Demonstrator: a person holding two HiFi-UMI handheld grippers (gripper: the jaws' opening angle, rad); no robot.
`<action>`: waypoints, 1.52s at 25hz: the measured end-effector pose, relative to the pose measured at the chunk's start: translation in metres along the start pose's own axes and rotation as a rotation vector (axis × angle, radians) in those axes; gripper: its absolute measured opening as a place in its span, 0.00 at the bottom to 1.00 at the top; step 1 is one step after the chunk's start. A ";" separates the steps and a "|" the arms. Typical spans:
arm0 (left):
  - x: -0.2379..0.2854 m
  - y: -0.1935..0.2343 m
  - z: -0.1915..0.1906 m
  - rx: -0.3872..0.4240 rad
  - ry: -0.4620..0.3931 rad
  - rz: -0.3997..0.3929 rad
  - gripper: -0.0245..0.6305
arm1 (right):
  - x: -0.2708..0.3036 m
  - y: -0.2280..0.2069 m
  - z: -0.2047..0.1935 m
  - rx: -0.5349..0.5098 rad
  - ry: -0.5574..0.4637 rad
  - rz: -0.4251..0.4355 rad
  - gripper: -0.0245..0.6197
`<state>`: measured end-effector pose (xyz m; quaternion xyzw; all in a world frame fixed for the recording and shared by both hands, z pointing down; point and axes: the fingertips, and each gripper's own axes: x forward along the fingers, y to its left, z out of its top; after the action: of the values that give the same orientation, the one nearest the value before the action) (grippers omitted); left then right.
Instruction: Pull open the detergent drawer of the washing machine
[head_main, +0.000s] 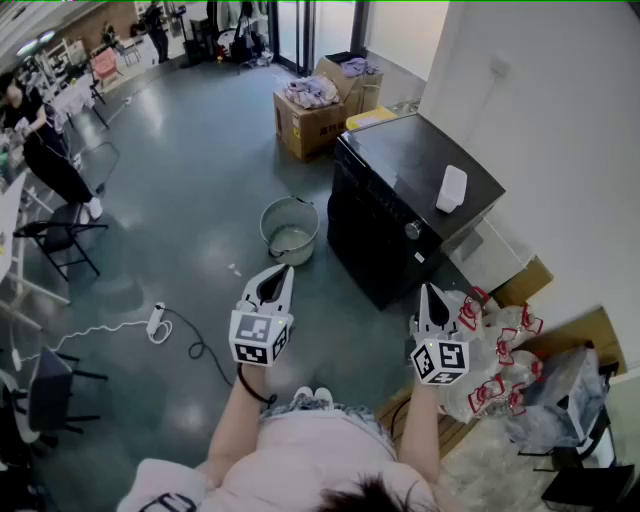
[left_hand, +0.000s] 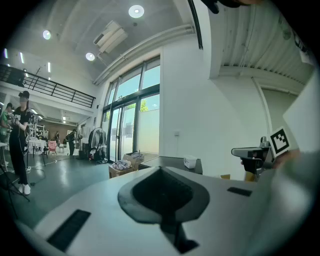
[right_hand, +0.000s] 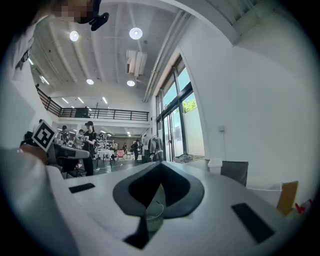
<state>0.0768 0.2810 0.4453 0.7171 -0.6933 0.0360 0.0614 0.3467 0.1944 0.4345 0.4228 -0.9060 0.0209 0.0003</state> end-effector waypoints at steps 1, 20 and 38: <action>-0.001 0.000 0.000 0.001 0.001 0.000 0.08 | -0.001 0.001 0.000 0.003 0.000 -0.001 0.06; 0.002 0.006 -0.005 -0.013 0.002 0.012 0.08 | 0.006 0.003 -0.005 0.015 0.007 0.004 0.06; 0.016 -0.007 -0.007 -0.078 0.009 -0.081 0.23 | 0.018 0.012 -0.006 0.073 -0.006 0.079 0.27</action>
<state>0.0843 0.2667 0.4541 0.7414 -0.6644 0.0096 0.0937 0.3254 0.1886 0.4401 0.3865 -0.9206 0.0528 -0.0189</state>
